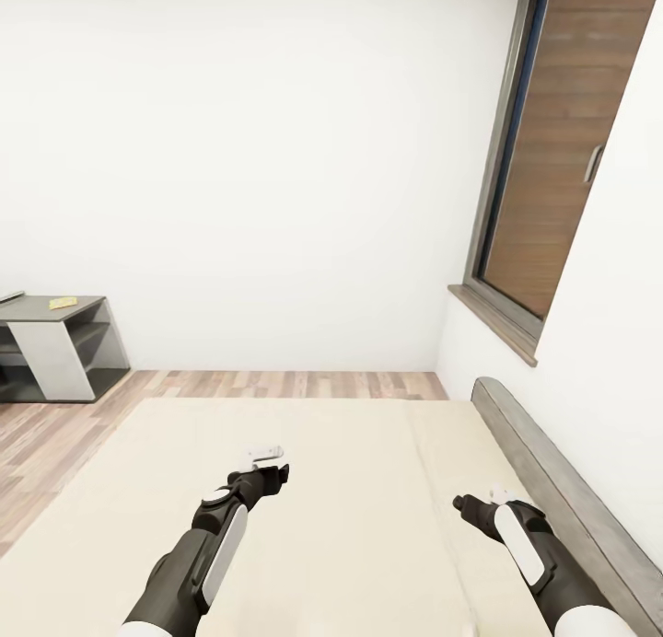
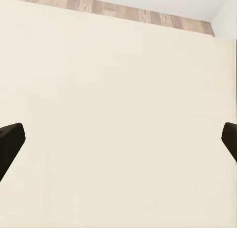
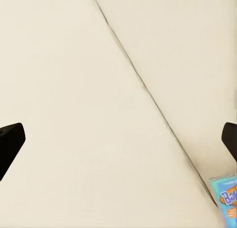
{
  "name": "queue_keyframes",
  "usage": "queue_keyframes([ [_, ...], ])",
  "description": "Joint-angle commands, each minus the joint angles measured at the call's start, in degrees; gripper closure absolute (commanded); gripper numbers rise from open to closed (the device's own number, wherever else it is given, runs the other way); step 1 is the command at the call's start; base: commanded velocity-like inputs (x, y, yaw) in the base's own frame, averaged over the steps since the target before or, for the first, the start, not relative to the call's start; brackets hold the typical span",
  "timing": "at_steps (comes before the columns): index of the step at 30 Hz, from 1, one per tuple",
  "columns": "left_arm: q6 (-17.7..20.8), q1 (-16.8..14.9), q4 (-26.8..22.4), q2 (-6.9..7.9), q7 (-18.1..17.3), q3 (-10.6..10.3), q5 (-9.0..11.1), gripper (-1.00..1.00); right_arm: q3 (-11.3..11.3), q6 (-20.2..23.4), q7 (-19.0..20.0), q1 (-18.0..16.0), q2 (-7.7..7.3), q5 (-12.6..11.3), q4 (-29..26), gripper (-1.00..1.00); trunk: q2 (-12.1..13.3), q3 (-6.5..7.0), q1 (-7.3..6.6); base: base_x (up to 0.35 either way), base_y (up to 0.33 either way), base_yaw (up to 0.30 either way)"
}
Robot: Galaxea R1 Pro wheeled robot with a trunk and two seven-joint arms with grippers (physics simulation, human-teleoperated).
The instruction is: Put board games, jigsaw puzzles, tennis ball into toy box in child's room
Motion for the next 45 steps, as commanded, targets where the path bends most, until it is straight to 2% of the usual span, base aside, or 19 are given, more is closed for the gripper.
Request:
queue_keyframes([
  [1,0.25,-0.01,-0.08,0.02,0.51,-0.13,0.61,-1.00,0.04,0.15,-0.46,-0.02,-0.01,-0.60,-0.08,-1.00,-0.09,-0.07,0.03,0.000,-0.211,0.000],
  [31,0.25,-0.01,-0.08,0.02,0.51,-0.13,0.61,-1.00,0.08,0.14,-0.46,-0.02,0.10,-0.66,0.01,-1.00,-0.09,-0.07,0.03,0.000,-0.209,0.000],
  [45,0.25,0.02,-0.08,0.02,0.44,-0.13,0.61,-1.00,0.17,0.24,-0.46,-0.02,0.18,-0.68,0.01,-1.00,-0.09,-0.07,0.03,0.000,-0.146,0.000],
])
